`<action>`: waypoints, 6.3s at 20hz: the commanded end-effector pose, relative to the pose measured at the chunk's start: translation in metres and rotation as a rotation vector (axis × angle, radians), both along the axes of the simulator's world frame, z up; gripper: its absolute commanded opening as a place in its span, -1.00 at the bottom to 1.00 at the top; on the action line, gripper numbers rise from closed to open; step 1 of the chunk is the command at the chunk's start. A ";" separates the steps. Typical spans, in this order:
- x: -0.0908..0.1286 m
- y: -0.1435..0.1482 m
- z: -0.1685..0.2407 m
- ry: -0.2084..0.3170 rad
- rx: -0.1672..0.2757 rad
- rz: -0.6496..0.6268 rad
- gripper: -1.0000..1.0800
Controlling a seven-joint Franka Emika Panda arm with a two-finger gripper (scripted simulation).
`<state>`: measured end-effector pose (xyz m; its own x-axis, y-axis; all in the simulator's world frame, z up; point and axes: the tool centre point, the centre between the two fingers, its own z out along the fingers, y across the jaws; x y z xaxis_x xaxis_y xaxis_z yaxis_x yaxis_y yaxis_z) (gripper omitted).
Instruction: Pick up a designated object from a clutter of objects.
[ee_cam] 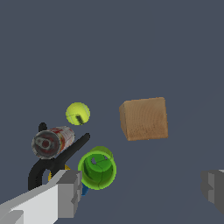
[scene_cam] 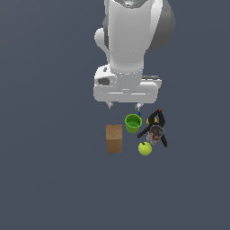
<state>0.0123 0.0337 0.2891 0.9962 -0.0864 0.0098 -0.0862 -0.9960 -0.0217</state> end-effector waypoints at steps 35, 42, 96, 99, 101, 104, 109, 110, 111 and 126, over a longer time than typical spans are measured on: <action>-0.011 0.175 -0.158 0.015 -0.018 -0.418 0.92; -0.013 0.178 -0.161 0.016 -0.018 -0.423 0.92; -0.061 0.102 -0.093 0.016 -0.016 -0.426 -1.00; -0.070 0.087 -0.070 0.017 -0.015 -0.426 -1.00; -0.077 0.077 -0.054 0.017 -0.015 -0.426 -1.00; -0.086 0.061 -0.029 0.017 -0.014 -0.426 -1.00; -0.103 0.033 0.016 0.017 -0.014 -0.426 -1.00; -0.107 0.027 0.026 0.017 -0.014 -0.426 -1.00; -0.110 0.021 0.035 0.017 -0.014 -0.426 -1.00; -0.145 -0.045 0.139 0.017 -0.016 -0.427 -1.00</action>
